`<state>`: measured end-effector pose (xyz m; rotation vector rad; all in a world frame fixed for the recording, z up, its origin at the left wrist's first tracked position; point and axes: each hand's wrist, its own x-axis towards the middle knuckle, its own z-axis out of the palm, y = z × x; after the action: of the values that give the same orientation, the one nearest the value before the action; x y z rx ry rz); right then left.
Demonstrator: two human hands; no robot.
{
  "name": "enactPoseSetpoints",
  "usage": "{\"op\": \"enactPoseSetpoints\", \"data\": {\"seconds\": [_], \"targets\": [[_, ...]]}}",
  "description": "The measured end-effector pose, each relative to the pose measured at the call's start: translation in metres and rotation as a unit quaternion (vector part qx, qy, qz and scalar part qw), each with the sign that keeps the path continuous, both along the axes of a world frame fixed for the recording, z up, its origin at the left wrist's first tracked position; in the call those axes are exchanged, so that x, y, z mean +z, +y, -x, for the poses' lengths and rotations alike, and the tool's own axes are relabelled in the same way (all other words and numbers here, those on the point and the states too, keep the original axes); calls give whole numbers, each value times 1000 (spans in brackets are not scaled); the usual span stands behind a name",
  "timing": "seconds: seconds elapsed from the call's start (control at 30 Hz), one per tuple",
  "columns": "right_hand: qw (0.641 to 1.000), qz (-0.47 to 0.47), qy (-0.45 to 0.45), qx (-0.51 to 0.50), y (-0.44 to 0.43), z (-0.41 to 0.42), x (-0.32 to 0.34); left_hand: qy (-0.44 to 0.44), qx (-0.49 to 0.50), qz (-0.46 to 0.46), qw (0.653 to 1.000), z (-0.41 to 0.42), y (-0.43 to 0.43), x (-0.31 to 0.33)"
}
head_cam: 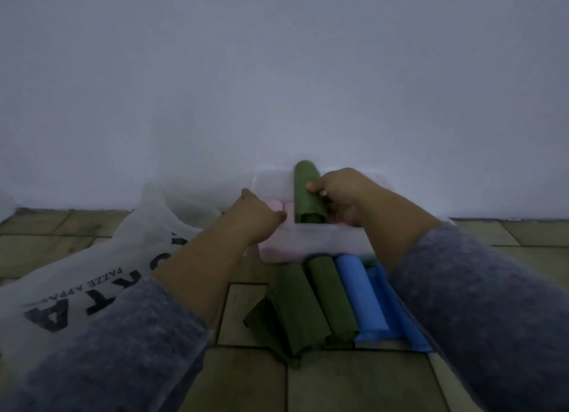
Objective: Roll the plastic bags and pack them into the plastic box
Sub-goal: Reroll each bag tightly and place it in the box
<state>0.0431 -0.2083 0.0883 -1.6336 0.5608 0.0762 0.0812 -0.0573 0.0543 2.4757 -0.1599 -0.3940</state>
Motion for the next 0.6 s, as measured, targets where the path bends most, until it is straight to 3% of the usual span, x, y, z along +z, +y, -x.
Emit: {"op": "enactPoseSetpoints", "data": {"seconds": [0.13,0.3,0.43,0.6], "targets": [[987,115,64,95,29,-40,-23,-7,-22,-6,1000,-6,4,-8],[941,283,56,178,38,-64,-32,-10,-30,-14,999,-12,5,-11],[839,463,95,271,34,-67,-39,-8,-37,-11,999,-9,5,-9],[777,542,72,313,37,-68,-39,2,-44,-18,999,-6,6,-3]]}}
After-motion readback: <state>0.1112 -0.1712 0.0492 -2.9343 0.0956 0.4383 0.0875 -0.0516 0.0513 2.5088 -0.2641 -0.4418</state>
